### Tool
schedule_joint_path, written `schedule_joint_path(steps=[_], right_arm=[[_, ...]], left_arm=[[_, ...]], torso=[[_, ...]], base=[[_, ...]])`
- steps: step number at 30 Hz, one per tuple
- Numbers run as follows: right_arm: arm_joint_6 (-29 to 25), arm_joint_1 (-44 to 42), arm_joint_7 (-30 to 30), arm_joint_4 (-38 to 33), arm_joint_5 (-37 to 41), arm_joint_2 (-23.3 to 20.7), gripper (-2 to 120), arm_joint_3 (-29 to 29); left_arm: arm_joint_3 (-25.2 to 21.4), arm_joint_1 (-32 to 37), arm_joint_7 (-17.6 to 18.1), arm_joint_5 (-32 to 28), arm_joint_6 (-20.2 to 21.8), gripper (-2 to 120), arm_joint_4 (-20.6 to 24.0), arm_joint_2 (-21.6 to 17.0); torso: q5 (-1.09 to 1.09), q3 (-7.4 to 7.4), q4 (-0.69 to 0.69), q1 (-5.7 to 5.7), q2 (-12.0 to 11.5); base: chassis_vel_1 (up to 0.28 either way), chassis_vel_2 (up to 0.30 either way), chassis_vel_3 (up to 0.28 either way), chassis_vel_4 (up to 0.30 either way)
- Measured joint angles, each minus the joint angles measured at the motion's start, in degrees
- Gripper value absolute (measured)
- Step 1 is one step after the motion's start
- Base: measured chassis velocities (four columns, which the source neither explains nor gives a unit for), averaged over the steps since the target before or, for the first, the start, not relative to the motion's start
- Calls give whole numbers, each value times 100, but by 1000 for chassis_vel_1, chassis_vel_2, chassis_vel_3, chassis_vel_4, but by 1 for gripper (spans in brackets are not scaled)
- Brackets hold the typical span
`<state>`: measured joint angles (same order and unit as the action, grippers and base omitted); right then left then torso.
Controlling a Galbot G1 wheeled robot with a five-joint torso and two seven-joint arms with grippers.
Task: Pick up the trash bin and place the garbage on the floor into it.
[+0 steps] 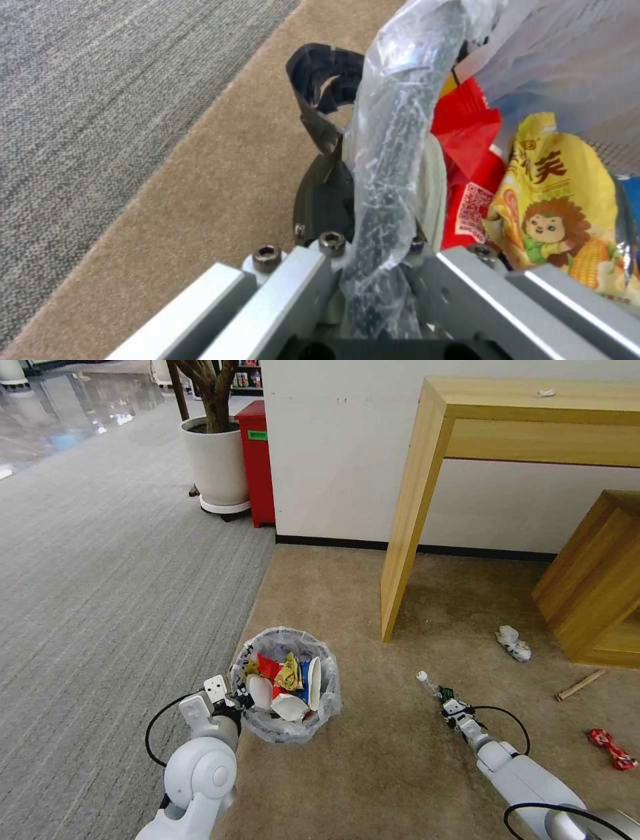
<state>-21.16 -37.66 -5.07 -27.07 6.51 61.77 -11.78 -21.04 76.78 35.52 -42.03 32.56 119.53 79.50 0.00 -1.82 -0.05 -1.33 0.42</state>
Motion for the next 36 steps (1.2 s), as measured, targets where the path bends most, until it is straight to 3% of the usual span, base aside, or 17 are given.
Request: schedule_joint_path(steps=[12,16,17,24,28,32,36], right_arm=[[-467,-155,-27,-1276,356,-655,0,-107],[-333,-309,-122,-2749,921,-1170,0,-183],[-333,-309,-122,-2749,921,-1170,0,-183],[131,-393,-392,-5037,1765,-1837,0,-317],[270,-346,-445,-5515,1979,-1989,0,-394],[569,-129,-629,-6666,2390,-2218,0,-694],[669,40,-739,-7179,2608,-2216,0,-985]], left_arm=[[85,-191,-5,99,-2,0,-474,-91],[154,-375,-10,120,0,0,-723,-130],[154,-375,-10,120,0,0,-723,-130],[252,-590,57,35,80,0,-901,-207],[262,-629,80,12,91,0,-948,-239],[278,-699,98,-17,108,0,-1035,-292],[284,-743,121,-49,119,0,-1074,-314]], torso=[[1,0,0,0,0],[-1,0,1,0,0],[-1,0,1,0,0],[-1,0,1,0,-1],[-1,0,1,0,0],[-3,1,2,0,0],[-2,1,1,0,0]], base=[[0,0,0,0],[0,0,0,0],[0,0,0,0],[0,0,0,0],[0,0,0,0],[0,0,0,0],[0,0,0,0]])
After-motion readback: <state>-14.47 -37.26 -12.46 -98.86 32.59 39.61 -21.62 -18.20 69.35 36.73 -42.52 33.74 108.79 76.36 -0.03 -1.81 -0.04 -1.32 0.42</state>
